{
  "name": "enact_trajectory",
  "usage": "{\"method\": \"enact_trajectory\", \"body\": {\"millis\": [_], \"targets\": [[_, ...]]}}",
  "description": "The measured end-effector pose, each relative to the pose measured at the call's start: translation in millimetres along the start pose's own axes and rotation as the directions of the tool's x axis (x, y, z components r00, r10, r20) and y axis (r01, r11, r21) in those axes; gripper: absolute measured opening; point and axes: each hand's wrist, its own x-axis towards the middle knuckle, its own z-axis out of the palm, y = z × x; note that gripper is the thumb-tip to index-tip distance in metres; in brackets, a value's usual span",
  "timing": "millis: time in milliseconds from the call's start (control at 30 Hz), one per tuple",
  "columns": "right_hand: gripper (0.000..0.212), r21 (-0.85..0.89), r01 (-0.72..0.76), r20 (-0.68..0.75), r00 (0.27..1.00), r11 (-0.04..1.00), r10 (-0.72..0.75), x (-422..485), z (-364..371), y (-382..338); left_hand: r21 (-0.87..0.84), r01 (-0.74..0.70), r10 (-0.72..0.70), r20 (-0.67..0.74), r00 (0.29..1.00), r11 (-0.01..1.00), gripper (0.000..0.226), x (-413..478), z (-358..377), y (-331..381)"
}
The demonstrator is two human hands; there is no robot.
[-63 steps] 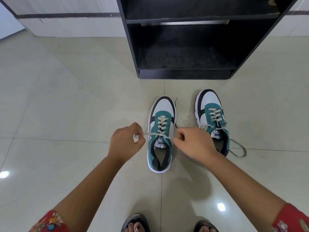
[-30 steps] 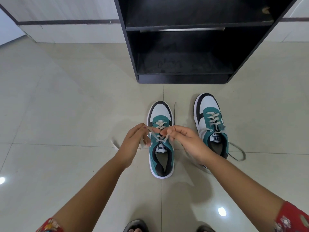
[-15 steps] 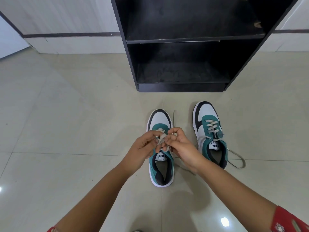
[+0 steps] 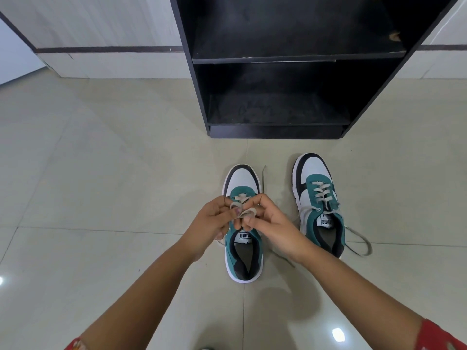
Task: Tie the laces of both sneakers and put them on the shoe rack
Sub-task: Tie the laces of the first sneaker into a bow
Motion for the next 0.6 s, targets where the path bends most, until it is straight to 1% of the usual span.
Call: {"method": "enact_trajectory", "body": {"millis": [67, 167, 200, 233, 267, 300, 333, 367, 400, 467, 500, 567, 600], "targets": [[0.008, 0.027, -0.003, -0.039, 0.999, 1.0, 0.004, 0, -2, 2, -0.03, -0.003, 0.003, -0.001, 1.0, 1.0, 0.006, 0, -1, 1], [0.006, 0.1, -0.037, -0.127, 0.991, 0.994, 0.05, 3, -3, 0, -0.03, -0.045, 0.044, -0.022, 0.999, 0.999, 0.003, 0, -2, 3], [0.006, 0.123, -0.06, -0.157, 0.984, 0.991, 0.079, 3, -3, -1, 0.03, -0.082, 0.083, -0.049, 0.995, 0.996, 0.005, 0, -2, 3], [0.008, 0.146, -0.089, -0.176, 0.978, 0.985, 0.115, 3, -2, -4, 0.164, -0.13, 0.146, -0.089, 0.985, 0.978, 0.009, 0, -2, 1], [0.012, 0.163, -0.12, -0.186, 0.971, 0.979, 0.15, 4, -2, -6, 0.356, -0.173, 0.23, -0.124, 0.965, 0.918, 0.012, 0, -2, 0], [0.015, 0.17, -0.15, -0.185, 0.966, 0.974, 0.181, 4, -1, -7, 0.544, -0.208, 0.329, -0.135, 0.935, 0.813, 0.013, 0, -3, -2], [0.019, 0.164, -0.176, -0.181, 0.962, 0.971, 0.205, 5, 0, -9, 0.679, -0.259, 0.44, -0.105, 0.892, 0.687, 0.013, 0, -3, -3], [0.021, 0.153, -0.202, -0.177, 0.958, 0.967, 0.228, 6, 0, -11, 0.752, -0.329, 0.533, -0.034, 0.846, 0.571, 0.012, 0, -4, -3], [0.021, 0.148, -0.224, -0.175, 0.953, 0.963, 0.248, 8, 1, -12, 0.788, -0.396, 0.589, 0.052, 0.807, 0.472, 0.011, -1, -3, -2], [0.017, 0.17, -0.254, -0.178, 0.942, 0.952, 0.284, 11, 3, -12, 0.817, -0.484, 0.637, 0.197, 0.745, 0.313, 0.009, -1, -1, -1], [0.015, 0.199, -0.262, -0.181, 0.937, 0.944, 0.298, 12, 4, -11, 0.828, -0.503, 0.651, 0.243, 0.719, 0.247, 0.006, -1, -2, 0], [0.012, 0.303, -0.266, -0.175, 0.928, 0.915, 0.328, 14, 5, -7, 0.857, -0.496, 0.682, 0.278, 0.677, 0.142, 0.011, 0, -4, 0], [0.011, 0.36, -0.267, -0.165, 0.925, 0.894, 0.343, 14, 5, -5, 0.87, -0.484, 0.683, 0.295, 0.668, 0.097, 0.011, 1, -6, -2]]}}
